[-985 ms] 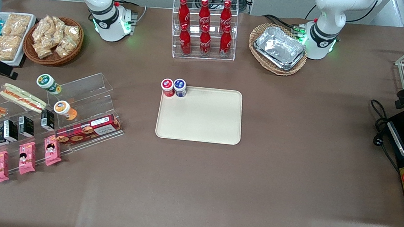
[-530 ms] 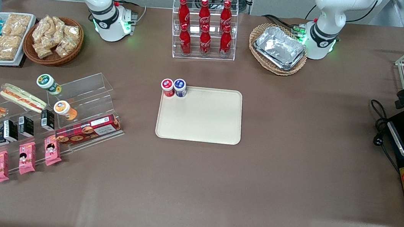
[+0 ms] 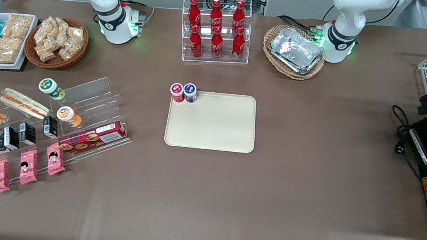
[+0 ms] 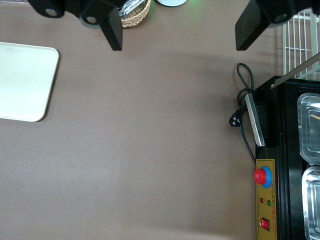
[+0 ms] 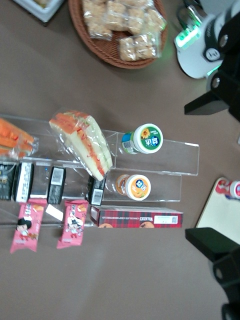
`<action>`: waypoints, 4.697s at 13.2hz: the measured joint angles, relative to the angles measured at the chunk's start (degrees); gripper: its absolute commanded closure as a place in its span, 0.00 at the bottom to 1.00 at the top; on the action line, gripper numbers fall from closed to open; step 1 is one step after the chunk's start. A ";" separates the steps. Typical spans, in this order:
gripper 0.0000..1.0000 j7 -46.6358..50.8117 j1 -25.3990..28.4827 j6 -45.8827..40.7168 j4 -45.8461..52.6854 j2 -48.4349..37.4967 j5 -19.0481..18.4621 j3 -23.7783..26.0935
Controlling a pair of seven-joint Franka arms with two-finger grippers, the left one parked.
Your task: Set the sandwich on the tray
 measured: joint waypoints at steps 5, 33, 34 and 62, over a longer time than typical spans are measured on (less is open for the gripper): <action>0.00 2.05 -0.29 1.86 0.02 1.16 -1.98 -2.98; 0.00 -10.54 -8.81 24.34 -1.45 19.52 -1.09 -3.10; 0.00 -10.83 -9.09 24.34 -1.79 19.61 -0.54 -3.10; 0.59 -39.26 -10.50 19.57 3.05 18.03 2.86 -2.27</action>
